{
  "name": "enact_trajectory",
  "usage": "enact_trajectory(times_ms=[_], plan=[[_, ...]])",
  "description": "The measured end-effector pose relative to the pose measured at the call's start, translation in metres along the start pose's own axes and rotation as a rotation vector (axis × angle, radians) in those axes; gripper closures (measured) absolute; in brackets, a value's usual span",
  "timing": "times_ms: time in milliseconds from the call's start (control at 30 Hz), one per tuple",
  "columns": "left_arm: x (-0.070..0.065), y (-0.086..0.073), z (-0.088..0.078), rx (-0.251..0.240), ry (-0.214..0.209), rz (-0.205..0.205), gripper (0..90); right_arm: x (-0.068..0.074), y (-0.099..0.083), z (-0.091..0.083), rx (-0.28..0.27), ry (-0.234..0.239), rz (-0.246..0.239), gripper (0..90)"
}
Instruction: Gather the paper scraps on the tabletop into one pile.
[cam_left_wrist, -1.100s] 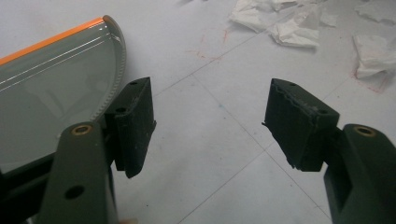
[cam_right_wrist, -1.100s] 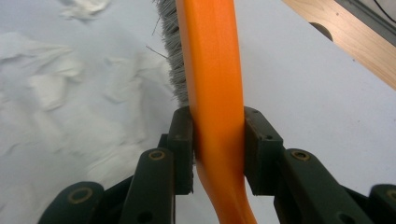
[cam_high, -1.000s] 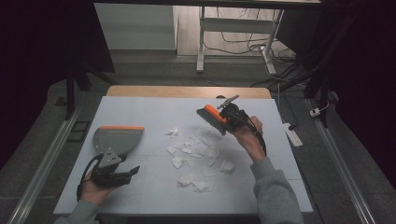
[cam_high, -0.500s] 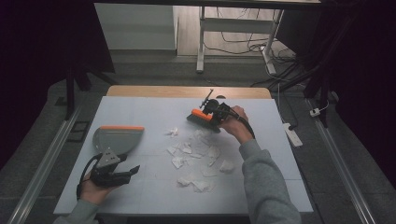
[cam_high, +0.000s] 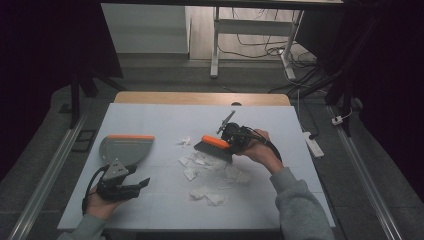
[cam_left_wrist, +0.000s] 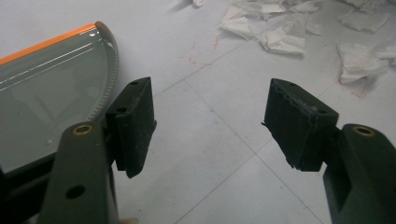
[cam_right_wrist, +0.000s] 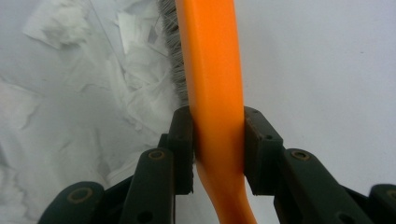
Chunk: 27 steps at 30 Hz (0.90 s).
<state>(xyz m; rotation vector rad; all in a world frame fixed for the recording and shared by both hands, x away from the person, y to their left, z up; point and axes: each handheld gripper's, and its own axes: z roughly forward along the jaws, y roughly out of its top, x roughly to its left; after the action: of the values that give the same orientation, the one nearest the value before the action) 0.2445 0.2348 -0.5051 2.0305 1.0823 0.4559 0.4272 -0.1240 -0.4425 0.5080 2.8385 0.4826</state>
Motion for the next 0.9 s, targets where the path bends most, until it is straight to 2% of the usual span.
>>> enact_trajectory(times_ms=[100, 200, 400, 500, 633, 800, 900], plan=[[-0.001, 0.000, -0.001, -0.002, 0.004, 0.001, 34.2, -0.005, -0.006, -0.015, -0.065, -0.051, 0.046, 67.9], [-0.002, 0.000, -0.001, -0.003, 0.006, 0.003, 34.2, -0.010, -0.008, -0.026, -0.118, -0.082, 0.093, 67.9], [-0.001, 0.000, 0.000, 0.000, 0.006, 0.000, 34.2, -0.017, 0.004, -0.019, -0.141, -0.121, 0.117, 67.9], [0.000, -0.001, 0.001, 0.001, 0.005, -0.003, 34.2, -0.019, 0.019, -0.009, -0.129, -0.128, 0.108, 67.8], [0.002, -0.001, 0.001, 0.000, 0.003, -0.006, 34.2, -0.019, 0.043, 0.010, -0.099, -0.123, 0.066, 67.8], [0.002, -0.002, 0.001, -0.002, -0.002, -0.006, 34.2, -0.017, 0.078, 0.033, -0.048, -0.150, -0.002, 67.9], [0.003, -0.002, 0.000, -0.006, -0.005, -0.008, 34.3, -0.018, 0.094, 0.044, -0.025, -0.161, -0.021, 67.9]])
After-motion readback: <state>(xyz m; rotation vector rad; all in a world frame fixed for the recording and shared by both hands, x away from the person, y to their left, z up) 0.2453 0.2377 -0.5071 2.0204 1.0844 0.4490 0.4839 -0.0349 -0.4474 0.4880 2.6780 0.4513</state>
